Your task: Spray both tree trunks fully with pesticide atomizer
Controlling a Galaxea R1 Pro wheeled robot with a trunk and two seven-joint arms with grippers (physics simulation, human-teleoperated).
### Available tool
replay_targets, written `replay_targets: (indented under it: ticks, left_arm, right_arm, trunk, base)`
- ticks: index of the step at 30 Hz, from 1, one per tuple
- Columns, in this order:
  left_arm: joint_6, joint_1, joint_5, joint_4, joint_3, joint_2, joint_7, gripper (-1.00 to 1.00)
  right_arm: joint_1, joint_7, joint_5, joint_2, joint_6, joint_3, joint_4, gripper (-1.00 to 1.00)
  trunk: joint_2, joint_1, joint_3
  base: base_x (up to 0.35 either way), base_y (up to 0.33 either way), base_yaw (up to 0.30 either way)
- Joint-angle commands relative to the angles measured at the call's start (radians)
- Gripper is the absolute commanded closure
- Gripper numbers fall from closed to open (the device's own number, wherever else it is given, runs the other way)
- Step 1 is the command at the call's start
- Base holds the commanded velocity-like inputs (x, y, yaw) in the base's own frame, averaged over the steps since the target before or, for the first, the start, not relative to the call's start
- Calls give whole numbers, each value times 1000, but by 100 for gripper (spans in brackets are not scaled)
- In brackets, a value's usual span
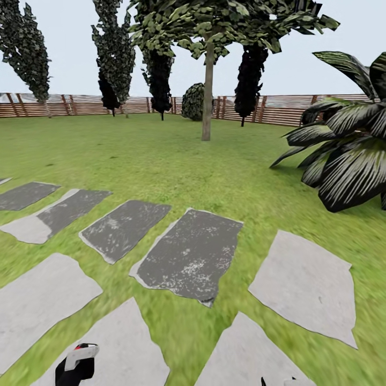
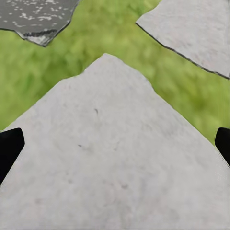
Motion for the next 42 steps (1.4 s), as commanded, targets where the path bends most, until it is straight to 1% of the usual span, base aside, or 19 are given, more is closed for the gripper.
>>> replay_targets:
  ticks: [1,9,17,42]
  left_arm:
    - [-2,-1,-1,1,9,-1,-10,100]
    - [-2,-1,-1,1,9,-1,-10,100]
    - [-4,-1,-1,1,9,-1,-10,100]
    - [-4,-1,-1,1,8,-1,-10,100]
  right_arm:
    - [0,0,0,0,-3,-1,0,-100]
    - [0,-1,1,1,-3,-1,1,-100]
    - [0,-1,1,1,-3,-1,0,-100]
    - [0,-1,1,1,-3,-2,2,-100]
  trunk:
    - [0,0,-1]
    - [0,0,-1]
    - [0,0,-1]
    - [0,0,-1]
  base:
    - [337,0,0]
    - [337,0,-5]
    - [337,0,-98]
    - [337,0,-2]
